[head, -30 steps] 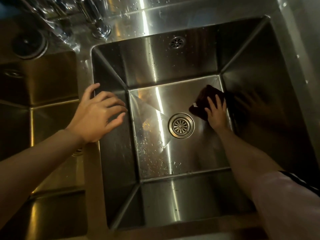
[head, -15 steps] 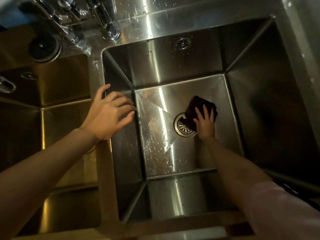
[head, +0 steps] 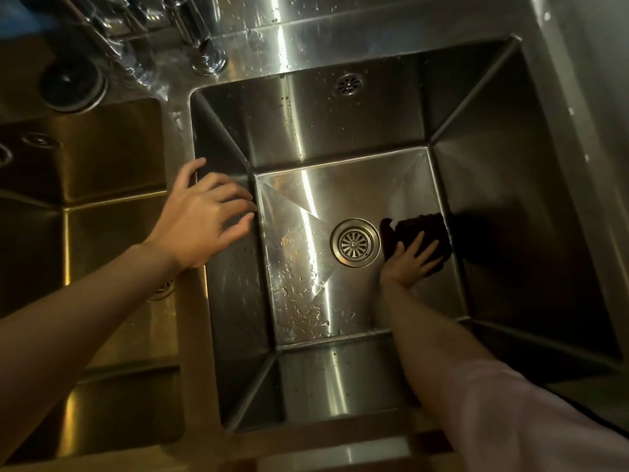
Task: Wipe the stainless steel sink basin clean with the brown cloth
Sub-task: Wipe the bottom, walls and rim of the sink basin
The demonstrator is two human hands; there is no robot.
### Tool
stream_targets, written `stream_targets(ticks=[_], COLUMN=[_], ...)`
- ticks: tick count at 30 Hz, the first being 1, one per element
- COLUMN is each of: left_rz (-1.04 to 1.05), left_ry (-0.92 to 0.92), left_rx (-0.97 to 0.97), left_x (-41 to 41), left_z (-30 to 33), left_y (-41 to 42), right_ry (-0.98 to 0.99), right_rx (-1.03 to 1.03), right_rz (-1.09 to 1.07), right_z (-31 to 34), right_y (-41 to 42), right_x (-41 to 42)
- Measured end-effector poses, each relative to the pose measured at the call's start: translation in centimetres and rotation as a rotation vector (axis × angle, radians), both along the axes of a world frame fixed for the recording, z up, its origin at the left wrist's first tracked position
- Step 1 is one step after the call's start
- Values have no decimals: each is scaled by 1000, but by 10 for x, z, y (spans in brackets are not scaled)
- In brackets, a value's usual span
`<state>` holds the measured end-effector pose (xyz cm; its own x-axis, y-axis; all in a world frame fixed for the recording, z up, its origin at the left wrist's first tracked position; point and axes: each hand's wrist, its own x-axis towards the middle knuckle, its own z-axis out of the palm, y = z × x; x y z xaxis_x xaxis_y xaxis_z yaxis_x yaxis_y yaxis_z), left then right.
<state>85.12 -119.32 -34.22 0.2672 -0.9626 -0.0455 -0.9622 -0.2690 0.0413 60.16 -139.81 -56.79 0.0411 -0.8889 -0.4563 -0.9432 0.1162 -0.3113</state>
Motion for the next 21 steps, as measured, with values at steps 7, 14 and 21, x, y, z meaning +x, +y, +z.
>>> stream_targets(ticks=[7,14,21], left_rz=[-4,-18,-9], left_ry=[0,11,21], left_rx=[-10,-55,-83], left_x=[0,-1,-2], left_z=[0,-1,-2], left_y=[0,-1,-1], right_ry=[64,19,-28], right_rx=[-41,-88,-117], right_rz=[291,536,844], right_z=[-6,-10,-13], right_y=[3,-44,-40], right_x=[-5,-7,40])
